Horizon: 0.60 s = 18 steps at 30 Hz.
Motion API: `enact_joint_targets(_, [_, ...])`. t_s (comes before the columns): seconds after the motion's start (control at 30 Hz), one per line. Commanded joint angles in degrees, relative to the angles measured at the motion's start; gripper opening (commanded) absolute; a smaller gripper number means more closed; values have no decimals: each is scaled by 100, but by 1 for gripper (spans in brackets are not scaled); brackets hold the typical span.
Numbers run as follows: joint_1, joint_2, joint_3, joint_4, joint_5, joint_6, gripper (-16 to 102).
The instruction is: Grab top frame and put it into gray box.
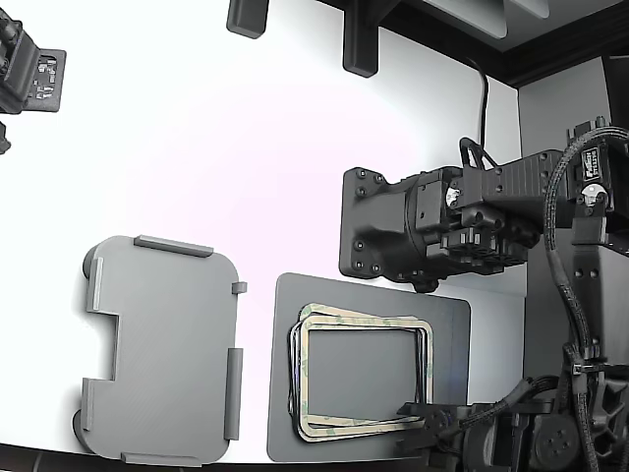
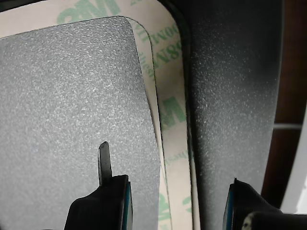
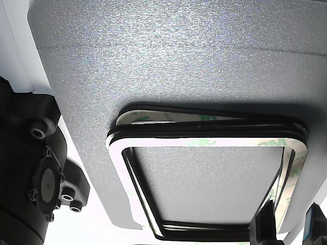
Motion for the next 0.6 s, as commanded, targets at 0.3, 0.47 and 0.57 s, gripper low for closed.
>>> enact_joint_targets(0.3, [9, -79, -176, -149, 35, -53, 59])
enact_joint_targets(0.47, [18, -97, -167, -185, 26, -70, 56])
enact_joint_targets(0.57, [18, -62, -132, -185, 18, -79, 51])
